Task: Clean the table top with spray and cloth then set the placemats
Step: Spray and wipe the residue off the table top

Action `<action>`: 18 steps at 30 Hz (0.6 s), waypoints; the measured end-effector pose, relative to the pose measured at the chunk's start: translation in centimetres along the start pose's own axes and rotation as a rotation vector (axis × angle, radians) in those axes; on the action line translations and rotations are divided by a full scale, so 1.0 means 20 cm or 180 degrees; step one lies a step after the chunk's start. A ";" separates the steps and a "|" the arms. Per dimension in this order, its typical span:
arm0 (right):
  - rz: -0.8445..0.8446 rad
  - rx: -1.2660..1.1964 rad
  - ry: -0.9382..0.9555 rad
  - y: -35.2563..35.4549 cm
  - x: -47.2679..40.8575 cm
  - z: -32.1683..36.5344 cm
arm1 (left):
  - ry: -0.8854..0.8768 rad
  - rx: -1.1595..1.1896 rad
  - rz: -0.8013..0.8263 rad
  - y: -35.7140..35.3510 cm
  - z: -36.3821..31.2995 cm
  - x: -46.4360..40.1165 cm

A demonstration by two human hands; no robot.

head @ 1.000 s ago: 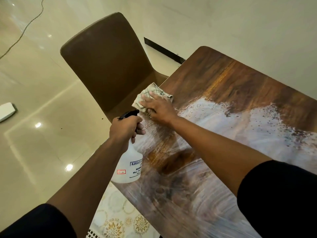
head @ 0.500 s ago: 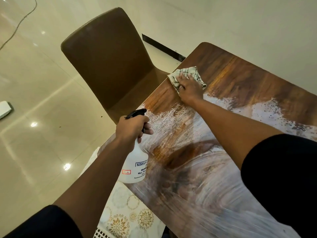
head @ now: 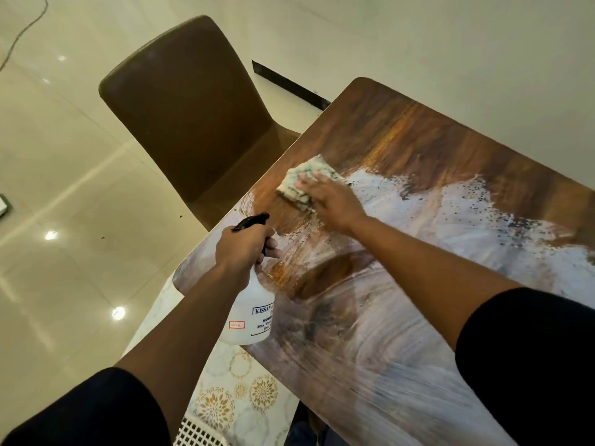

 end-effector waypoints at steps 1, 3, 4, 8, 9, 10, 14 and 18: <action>-0.0091 -0.0075 -0.0342 0.05 -0.03 -0.09 | -0.0011 0.0002 0.0007 -0.01 0.00 0.01; -0.0245 -0.0205 -0.0839 0.13 -0.11 -0.30 | -0.0033 -0.0021 -0.0006 -0.02 0.01 0.01; -0.0256 -0.0261 -0.0990 0.16 -0.15 -0.40 | -0.0031 -0.0027 -0.0033 -0.02 0.03 0.01; -0.0233 -0.0386 -0.1218 0.16 -0.21 -0.46 | 0.0077 0.0058 -0.0101 0.02 0.09 0.05; -0.0261 -0.0417 -0.1314 0.13 -0.19 -0.40 | 0.0098 0.0063 -0.0120 0.04 0.11 0.06; -0.0247 -0.0443 -0.1384 0.10 -0.16 -0.32 | 0.0111 0.0060 -0.0160 0.05 0.12 0.07; -0.0043 -0.0518 -0.0805 -0.10 0.00 0.11 | 0.0139 0.0112 -0.0357 0.13 0.16 0.12; 0.0183 0.0001 0.0440 -0.31 0.23 0.47 | 0.0129 0.0178 -0.0536 0.18 0.17 0.16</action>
Point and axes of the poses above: each hand's wrist, its own x-axis away from the middle knuckle, its own y-axis out of the back of the hand, z = x × y, the point moved 3 cm from there along -x, towards the middle knuckle, and after that the axes turned 11 degrees about -y, right-handed, at the moved point
